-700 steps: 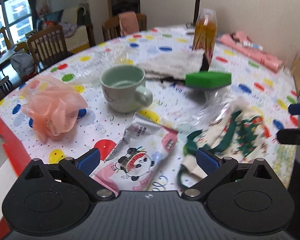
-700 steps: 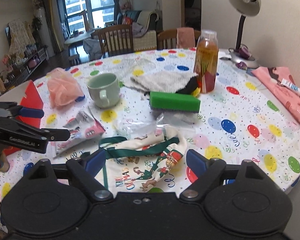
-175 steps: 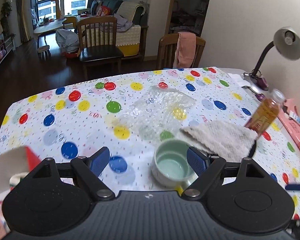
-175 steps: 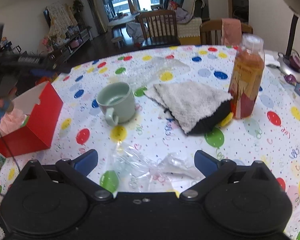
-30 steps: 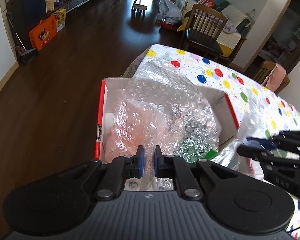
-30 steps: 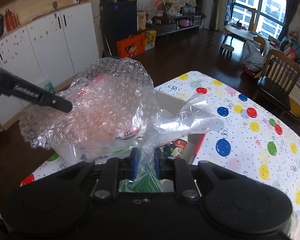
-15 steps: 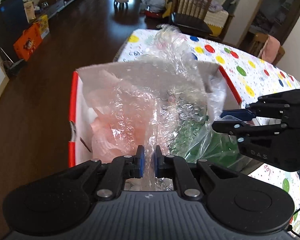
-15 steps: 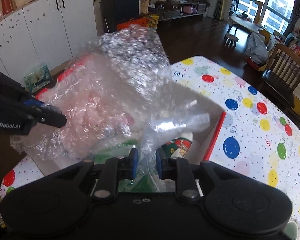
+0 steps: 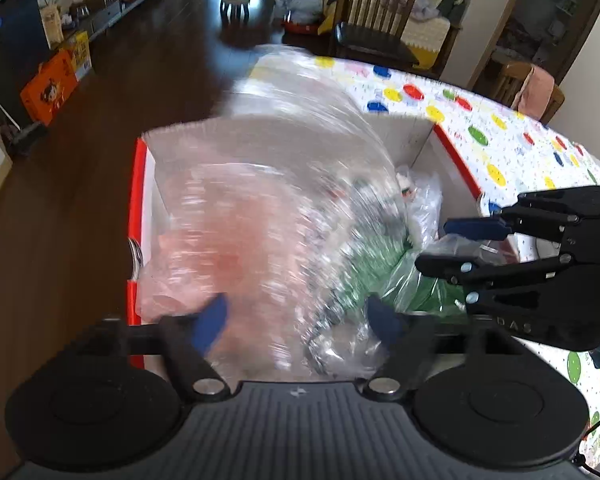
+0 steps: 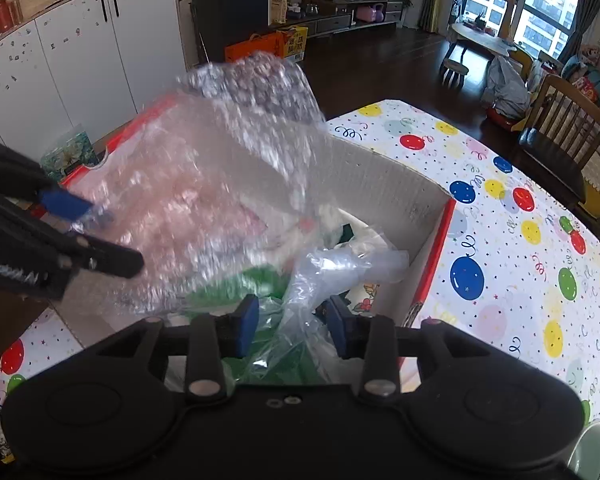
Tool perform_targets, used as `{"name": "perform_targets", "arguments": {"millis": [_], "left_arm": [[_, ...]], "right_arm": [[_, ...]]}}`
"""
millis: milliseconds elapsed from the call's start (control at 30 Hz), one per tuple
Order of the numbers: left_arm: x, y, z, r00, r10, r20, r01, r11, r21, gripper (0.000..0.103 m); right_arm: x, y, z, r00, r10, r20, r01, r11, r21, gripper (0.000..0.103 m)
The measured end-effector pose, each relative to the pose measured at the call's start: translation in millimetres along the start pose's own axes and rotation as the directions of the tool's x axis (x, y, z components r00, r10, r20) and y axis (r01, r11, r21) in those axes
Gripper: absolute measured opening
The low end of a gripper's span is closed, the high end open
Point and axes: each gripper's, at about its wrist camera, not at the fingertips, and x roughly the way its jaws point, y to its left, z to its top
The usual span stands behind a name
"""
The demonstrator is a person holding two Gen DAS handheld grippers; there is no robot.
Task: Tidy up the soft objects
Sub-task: 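Lower both items into the box and open both grippers, then move the left gripper to the white fuzzy towel while the right approaches the black cloth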
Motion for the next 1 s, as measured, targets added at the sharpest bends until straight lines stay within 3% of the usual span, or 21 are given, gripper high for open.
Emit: {"name": "perform_targets", "arguments": {"millis": [67, 467, 700, 1000], "left_arm": [[-4.6, -2.4, -1.9, 0.999, 0.006, 0.033, -0.006, 1.000, 0.009, 0.081], [-24.1, -9.1, -6.5, 0.998, 0.006, 0.068, -0.011, 0.998, 0.064, 0.081], [-46.2, -10.0, -13.0, 0.994, -0.002, 0.114, -0.007, 0.997, 0.081, 0.081], [-89.5, -28.9, -16.0, 0.968, -0.023, 0.248, 0.001, 0.996, 0.089, 0.084]], "right_arm": [[-1.2, -1.0, -0.3, 1.000, -0.003, 0.008, 0.003, 1.000, 0.002, 0.039], [-44.7, -5.5, -7.8, 0.995, 0.003, 0.099, -0.010, 0.998, 0.065, 0.064], [-82.9, -11.2, -22.6, 0.985, 0.019, 0.169, -0.040, 0.991, 0.124, 0.067], [-140.7, -20.1, -47.6, 0.961, 0.014, 0.275, -0.068, 0.980, 0.189, 0.084]]}}
